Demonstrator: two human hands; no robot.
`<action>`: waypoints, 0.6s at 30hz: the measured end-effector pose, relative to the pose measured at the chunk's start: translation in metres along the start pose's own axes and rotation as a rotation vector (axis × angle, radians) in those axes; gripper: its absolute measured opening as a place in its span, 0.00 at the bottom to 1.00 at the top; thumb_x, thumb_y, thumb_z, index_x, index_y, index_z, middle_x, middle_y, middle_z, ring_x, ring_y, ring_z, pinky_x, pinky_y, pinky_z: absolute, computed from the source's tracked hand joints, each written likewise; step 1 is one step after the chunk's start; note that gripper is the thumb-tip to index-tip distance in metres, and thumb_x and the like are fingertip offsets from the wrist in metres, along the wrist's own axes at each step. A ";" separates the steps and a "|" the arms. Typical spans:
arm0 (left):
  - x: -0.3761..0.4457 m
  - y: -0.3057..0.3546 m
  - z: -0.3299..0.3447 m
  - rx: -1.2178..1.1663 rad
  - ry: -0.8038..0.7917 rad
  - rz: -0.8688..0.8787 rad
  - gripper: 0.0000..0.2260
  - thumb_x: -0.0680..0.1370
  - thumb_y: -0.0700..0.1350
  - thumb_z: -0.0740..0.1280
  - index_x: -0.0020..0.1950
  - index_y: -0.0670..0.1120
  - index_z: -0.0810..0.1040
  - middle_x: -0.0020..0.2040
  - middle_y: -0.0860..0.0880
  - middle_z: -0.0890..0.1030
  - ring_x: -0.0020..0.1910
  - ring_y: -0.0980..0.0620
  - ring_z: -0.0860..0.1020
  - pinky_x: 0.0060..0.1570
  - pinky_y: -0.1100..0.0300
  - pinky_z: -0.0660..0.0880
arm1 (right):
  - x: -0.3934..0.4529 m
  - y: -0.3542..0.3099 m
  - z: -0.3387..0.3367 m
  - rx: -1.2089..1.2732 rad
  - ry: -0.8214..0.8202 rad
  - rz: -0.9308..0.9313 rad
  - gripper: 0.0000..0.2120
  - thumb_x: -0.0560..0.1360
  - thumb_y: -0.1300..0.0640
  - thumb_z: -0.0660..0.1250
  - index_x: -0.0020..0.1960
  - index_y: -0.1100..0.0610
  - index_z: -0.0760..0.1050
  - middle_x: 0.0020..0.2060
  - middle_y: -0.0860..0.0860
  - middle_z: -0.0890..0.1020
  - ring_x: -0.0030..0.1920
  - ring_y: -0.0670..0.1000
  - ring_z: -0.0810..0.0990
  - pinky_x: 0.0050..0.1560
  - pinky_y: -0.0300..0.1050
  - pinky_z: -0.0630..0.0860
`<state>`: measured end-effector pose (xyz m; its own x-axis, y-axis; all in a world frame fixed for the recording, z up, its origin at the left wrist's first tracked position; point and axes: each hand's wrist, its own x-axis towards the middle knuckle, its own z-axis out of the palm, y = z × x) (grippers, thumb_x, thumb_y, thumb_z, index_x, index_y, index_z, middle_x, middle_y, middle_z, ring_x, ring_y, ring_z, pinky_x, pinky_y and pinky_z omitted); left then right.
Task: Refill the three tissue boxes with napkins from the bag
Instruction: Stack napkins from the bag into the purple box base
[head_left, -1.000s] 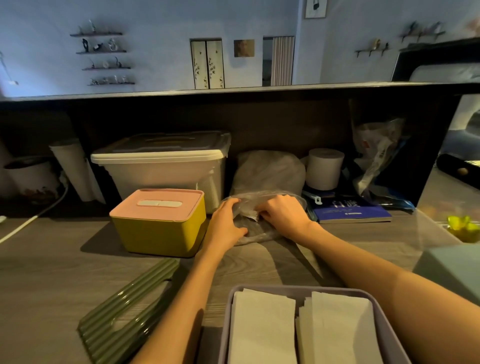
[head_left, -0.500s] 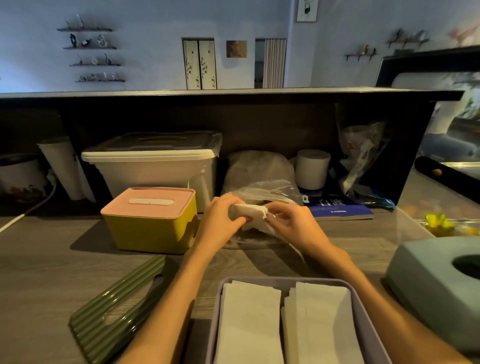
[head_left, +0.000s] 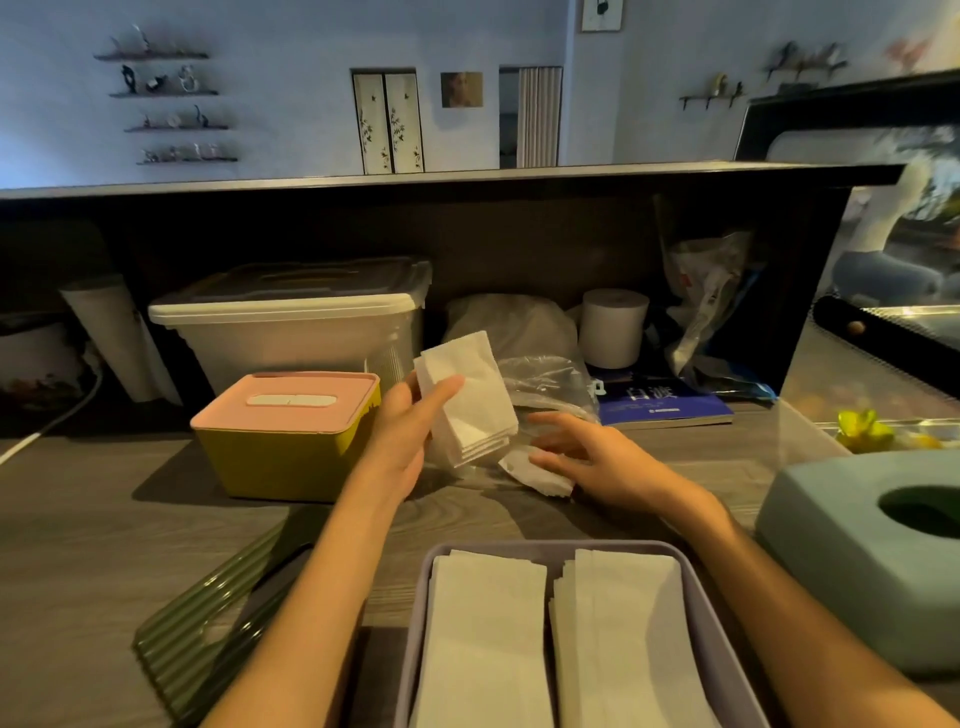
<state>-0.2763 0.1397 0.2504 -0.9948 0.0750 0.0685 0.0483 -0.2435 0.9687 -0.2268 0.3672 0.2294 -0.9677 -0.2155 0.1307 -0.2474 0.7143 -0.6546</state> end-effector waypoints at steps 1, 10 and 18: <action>0.000 0.000 0.001 -0.088 0.008 -0.044 0.10 0.79 0.45 0.71 0.59 0.51 0.77 0.55 0.50 0.83 0.56 0.50 0.81 0.53 0.53 0.80 | -0.001 0.000 -0.002 -0.003 -0.007 0.002 0.24 0.82 0.48 0.65 0.77 0.43 0.65 0.70 0.48 0.77 0.67 0.44 0.75 0.62 0.37 0.72; -0.013 -0.002 0.012 -0.639 -0.195 -0.272 0.18 0.82 0.48 0.58 0.69 0.44 0.74 0.64 0.41 0.82 0.64 0.42 0.80 0.66 0.46 0.74 | 0.002 0.012 0.000 -0.182 0.080 -0.020 0.18 0.80 0.60 0.68 0.67 0.47 0.73 0.64 0.46 0.79 0.63 0.46 0.78 0.53 0.33 0.75; -0.015 0.000 0.016 -0.473 -0.196 -0.304 0.20 0.82 0.55 0.60 0.63 0.40 0.78 0.53 0.40 0.85 0.52 0.42 0.81 0.68 0.45 0.72 | -0.018 -0.014 -0.041 0.186 0.017 -0.071 0.10 0.77 0.51 0.72 0.58 0.44 0.82 0.52 0.42 0.84 0.55 0.42 0.82 0.54 0.42 0.82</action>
<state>-0.2604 0.1540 0.2535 -0.9205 0.3752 -0.1093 -0.3264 -0.5841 0.7432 -0.2075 0.3882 0.2670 -0.9492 -0.2485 0.1930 -0.3036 0.5619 -0.7695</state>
